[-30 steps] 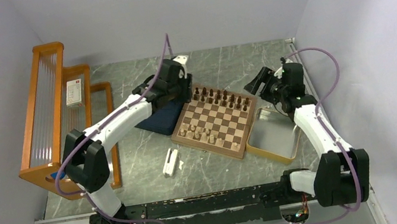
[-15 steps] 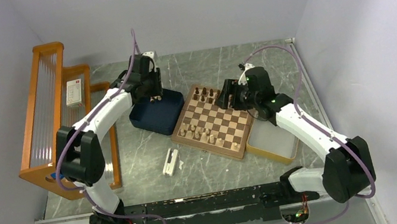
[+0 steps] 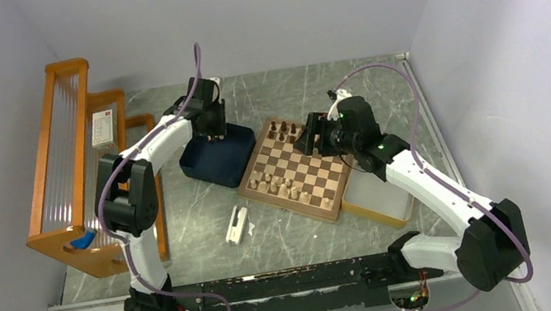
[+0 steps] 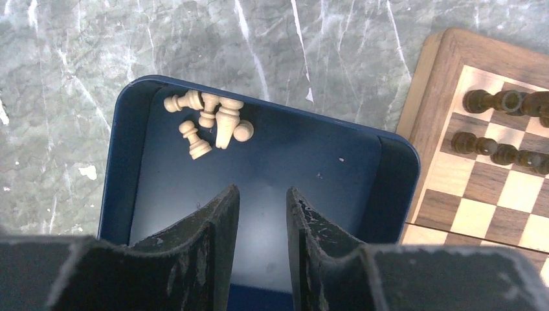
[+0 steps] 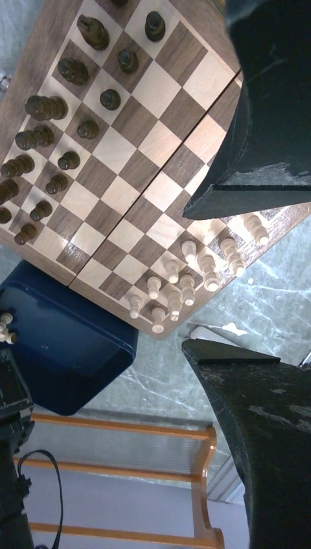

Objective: Set up the chess pieces on the board
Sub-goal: Pick up the chess piece from the storage box.

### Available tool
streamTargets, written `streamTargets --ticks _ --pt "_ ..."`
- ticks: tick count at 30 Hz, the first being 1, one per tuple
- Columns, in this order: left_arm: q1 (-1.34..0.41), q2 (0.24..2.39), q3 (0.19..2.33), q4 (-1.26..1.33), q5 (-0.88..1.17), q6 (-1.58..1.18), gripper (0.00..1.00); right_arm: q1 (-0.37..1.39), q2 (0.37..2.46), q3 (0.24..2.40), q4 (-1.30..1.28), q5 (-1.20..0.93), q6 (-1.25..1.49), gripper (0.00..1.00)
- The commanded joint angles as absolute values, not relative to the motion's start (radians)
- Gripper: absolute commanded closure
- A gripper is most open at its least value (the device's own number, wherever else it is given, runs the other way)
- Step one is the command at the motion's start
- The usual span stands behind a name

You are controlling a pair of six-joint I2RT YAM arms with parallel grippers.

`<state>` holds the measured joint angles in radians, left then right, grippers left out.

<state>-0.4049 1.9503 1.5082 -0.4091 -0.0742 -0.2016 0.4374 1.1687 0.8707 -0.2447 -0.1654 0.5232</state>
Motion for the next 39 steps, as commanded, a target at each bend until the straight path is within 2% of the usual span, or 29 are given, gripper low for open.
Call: streamTargets --ticks 1,5,22,39 --pt "-0.395 1.990 1.541 -0.361 -0.081 -0.184 0.63 0.459 1.168 0.921 -0.241 -0.143 0.535 0.28" --pt "-0.394 2.031 1.572 -0.365 -0.057 -0.171 0.67 0.461 1.165 0.917 -0.225 -0.143 0.531 0.28" --pt "-0.394 2.137 1.661 -0.361 -0.078 -0.140 0.68 0.468 1.155 0.902 -0.225 -0.111 0.510 0.29" --pt "-0.393 2.134 1.627 -0.339 -0.116 -0.127 0.67 0.468 1.159 0.891 -0.216 -0.085 0.504 0.29"
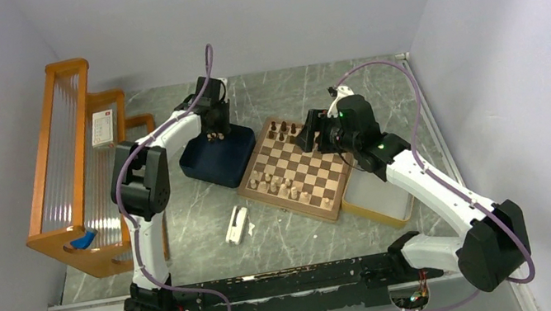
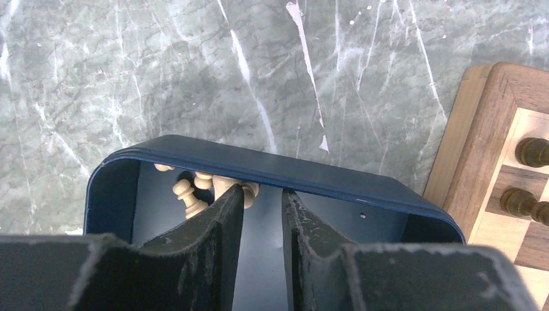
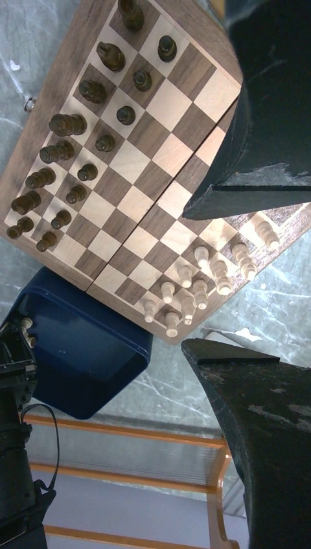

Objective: Set up the chess pieces on the board
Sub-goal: Pick up the chess piece from the storage box.

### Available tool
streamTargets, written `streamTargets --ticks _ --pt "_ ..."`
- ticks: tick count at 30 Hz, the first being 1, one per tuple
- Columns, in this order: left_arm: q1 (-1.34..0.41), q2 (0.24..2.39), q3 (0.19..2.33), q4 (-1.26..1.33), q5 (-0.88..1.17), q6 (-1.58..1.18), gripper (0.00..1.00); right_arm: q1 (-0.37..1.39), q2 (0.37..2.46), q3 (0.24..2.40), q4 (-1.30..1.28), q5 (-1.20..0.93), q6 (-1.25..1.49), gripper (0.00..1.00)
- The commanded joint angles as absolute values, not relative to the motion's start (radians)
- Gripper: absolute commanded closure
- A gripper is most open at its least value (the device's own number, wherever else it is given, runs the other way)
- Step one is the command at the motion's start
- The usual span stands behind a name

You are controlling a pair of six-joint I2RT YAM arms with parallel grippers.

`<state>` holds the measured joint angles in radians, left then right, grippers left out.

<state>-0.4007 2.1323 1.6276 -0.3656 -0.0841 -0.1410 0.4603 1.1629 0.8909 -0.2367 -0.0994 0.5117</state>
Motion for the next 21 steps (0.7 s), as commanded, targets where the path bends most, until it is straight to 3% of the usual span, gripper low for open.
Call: streamTargets --ticks 1,21 --pt "-0.393 2.134 1.626 -0.343 -0.126 -0.127 0.67 0.467 1.162 0.892 -0.216 -0.088 0.504 0.29" --pt "-0.393 2.175 1.637 -0.360 -0.114 -0.121 0.69 0.467 1.148 0.897 -0.225 -0.085 0.492 0.28"
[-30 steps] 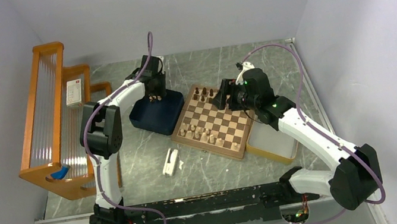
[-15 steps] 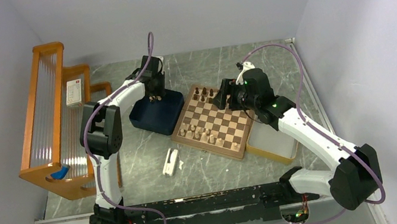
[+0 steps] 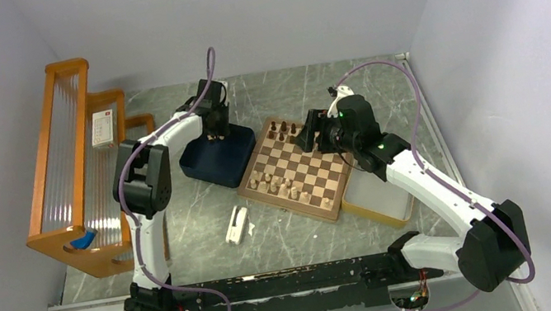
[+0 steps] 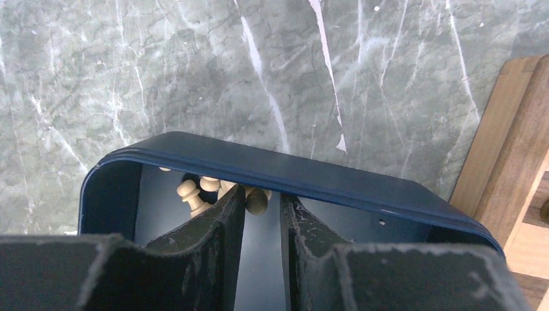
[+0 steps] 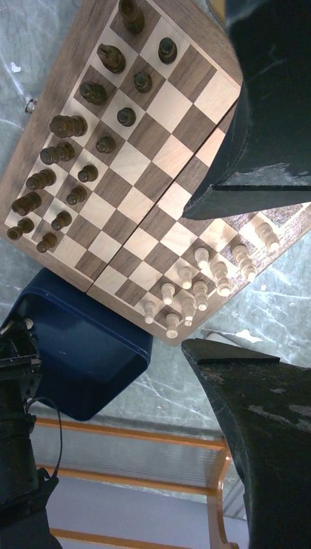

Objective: Set up the chess pieces on the board
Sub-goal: Pick up the chess piece from the storage box.

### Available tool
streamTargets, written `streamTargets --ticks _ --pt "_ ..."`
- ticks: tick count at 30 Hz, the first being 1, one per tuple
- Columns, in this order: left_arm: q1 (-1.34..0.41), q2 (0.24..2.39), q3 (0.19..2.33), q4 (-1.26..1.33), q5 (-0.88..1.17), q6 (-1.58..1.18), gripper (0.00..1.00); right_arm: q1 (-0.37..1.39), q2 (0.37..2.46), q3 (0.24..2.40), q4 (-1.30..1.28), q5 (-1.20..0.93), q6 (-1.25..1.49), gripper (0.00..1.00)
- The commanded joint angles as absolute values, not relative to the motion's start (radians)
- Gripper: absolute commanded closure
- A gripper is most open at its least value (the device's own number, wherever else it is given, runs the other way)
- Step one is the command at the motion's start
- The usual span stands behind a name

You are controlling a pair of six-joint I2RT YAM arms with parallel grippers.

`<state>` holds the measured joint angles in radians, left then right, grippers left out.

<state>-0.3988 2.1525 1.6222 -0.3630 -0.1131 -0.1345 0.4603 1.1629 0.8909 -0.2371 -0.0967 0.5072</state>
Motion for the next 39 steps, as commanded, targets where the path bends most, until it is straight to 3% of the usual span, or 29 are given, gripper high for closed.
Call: streamTargets --ticks 1,19,39 --pt "-0.394 2.175 1.637 -0.359 -0.113 -0.120 0.69 0.467 1.149 0.896 -0.225 -0.083 0.492 0.28" --pt "-0.394 2.148 1.670 -0.416 -0.097 -0.109 0.82 0.467 1.137 0.876 -0.232 -0.082 0.486 0.28" --pt "-0.396 1.978 1.667 -0.515 -0.010 -0.127 0.83 0.468 1.102 0.844 -0.274 -0.051 0.502 0.28"
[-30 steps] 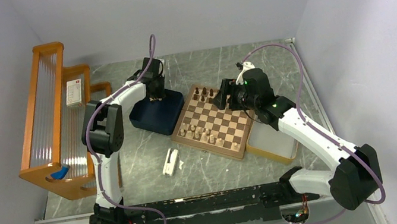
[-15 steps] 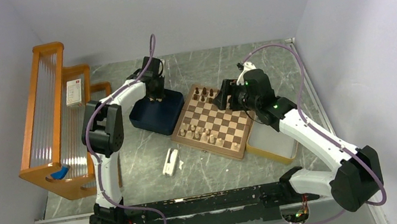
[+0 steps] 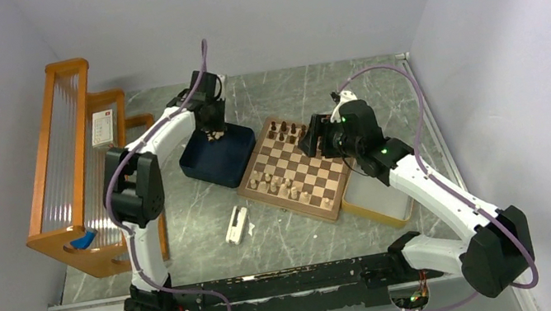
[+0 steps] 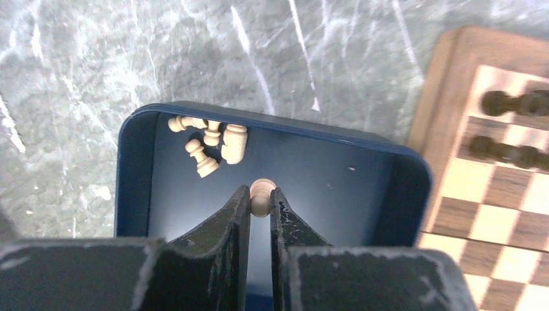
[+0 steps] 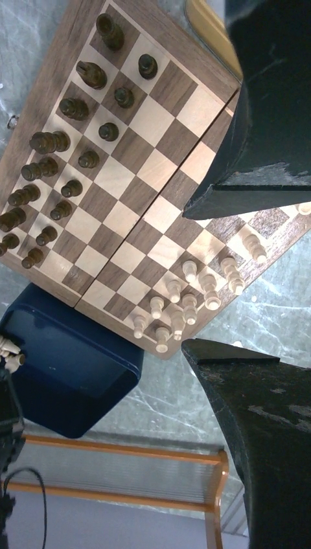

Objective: Set up the chess pieces on the board
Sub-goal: Pick up the chess piece from the storage box, then place the chess piece on the chessboard.

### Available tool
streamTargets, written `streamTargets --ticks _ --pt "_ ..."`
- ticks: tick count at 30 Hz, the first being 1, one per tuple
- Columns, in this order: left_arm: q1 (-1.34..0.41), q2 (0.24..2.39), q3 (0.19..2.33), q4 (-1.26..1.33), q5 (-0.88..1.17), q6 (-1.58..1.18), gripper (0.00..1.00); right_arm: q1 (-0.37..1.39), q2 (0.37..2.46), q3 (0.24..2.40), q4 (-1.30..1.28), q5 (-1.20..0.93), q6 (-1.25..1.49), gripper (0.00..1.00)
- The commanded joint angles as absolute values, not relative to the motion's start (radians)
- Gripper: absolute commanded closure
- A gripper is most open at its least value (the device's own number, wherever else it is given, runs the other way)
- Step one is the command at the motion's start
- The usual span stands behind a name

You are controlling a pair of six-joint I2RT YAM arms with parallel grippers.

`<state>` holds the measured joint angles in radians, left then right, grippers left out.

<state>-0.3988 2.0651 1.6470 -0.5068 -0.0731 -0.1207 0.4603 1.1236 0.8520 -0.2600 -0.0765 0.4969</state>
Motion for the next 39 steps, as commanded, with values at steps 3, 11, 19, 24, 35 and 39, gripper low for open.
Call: streamTargets --ticks 3,11,19,24,35,39 --pt "-0.404 1.948 1.667 -0.526 0.029 -0.118 0.83 0.467 1.096 0.841 -0.286 -0.022 0.497 0.28" --pt "-0.441 1.867 1.641 -0.556 0.093 -0.098 0.83 0.462 1.130 0.857 -0.358 0.069 0.487 0.28" --pt "-0.559 1.780 1.579 -0.539 0.079 -0.115 0.83 0.389 1.142 0.827 -0.359 0.098 0.509 0.28" --pt "-0.689 1.754 1.569 -0.529 0.032 -0.135 0.83 0.281 1.136 0.796 -0.342 0.045 0.502 0.28" --pt "-0.912 1.795 1.561 -0.502 0.002 -0.183 0.83 0.159 1.109 0.785 -0.341 0.017 0.486 0.27" --pt "-0.971 1.820 1.559 -0.495 -0.050 -0.194 0.84 0.152 1.097 0.785 -0.345 0.015 0.483 0.27"
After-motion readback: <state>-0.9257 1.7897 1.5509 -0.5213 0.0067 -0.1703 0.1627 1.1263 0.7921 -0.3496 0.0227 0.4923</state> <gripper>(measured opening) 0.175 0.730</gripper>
